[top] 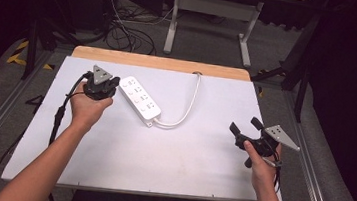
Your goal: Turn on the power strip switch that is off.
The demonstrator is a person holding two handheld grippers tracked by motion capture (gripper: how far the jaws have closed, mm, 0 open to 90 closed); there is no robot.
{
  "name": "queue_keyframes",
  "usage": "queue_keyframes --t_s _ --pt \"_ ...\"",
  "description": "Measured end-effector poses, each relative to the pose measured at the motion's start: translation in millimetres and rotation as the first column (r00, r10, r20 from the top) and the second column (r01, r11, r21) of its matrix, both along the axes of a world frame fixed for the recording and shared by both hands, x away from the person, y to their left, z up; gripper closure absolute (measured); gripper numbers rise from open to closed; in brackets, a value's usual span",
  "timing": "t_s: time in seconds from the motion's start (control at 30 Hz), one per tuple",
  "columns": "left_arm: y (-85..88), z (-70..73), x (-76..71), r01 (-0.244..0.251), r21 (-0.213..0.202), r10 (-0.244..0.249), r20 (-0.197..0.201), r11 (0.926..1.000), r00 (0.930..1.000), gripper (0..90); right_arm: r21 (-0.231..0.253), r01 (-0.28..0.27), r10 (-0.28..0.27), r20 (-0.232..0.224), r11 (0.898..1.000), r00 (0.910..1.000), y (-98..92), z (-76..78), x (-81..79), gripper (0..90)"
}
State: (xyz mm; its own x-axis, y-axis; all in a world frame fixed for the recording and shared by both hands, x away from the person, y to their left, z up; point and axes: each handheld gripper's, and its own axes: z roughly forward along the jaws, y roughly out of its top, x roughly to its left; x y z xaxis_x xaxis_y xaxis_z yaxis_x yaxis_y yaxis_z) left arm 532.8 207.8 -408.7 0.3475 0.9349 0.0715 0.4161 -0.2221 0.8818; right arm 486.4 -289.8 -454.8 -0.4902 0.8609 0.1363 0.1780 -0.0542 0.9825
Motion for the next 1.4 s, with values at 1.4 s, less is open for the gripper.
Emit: queue_keyframes --t_s 1.4 --pt "-34.5 -37.2 74.2 0.055 0.172 0.006 -0.335 0.9836 0.9422 90.0 0.011 -0.015 0.015 0.006 1.0 0.9999 3.0 2.2 -0.3 5.8"
